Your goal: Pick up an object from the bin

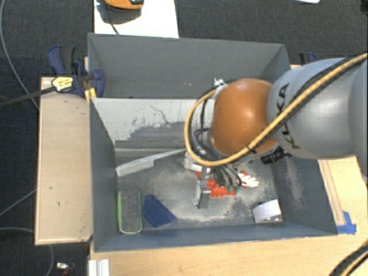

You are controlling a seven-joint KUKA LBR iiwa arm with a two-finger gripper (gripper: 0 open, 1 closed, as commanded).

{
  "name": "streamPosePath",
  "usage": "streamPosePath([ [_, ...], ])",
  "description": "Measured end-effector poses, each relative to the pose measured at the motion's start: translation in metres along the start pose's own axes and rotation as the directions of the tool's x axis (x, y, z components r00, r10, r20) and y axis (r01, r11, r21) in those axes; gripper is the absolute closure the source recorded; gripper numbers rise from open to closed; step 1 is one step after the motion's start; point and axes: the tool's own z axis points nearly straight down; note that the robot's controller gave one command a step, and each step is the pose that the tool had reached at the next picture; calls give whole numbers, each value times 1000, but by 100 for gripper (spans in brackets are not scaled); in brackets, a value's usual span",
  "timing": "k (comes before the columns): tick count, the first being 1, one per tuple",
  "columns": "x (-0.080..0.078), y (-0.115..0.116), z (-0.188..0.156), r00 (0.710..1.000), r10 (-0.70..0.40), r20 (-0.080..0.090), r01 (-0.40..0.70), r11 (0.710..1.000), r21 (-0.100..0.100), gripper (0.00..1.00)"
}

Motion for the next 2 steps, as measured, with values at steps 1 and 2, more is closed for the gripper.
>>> streamPosePath([
  [1,-27,-12,44,999,-40,7,40,999,-1,0],
  [2,-35,-15,70,991,134,4,-134,991,-2,0],
])
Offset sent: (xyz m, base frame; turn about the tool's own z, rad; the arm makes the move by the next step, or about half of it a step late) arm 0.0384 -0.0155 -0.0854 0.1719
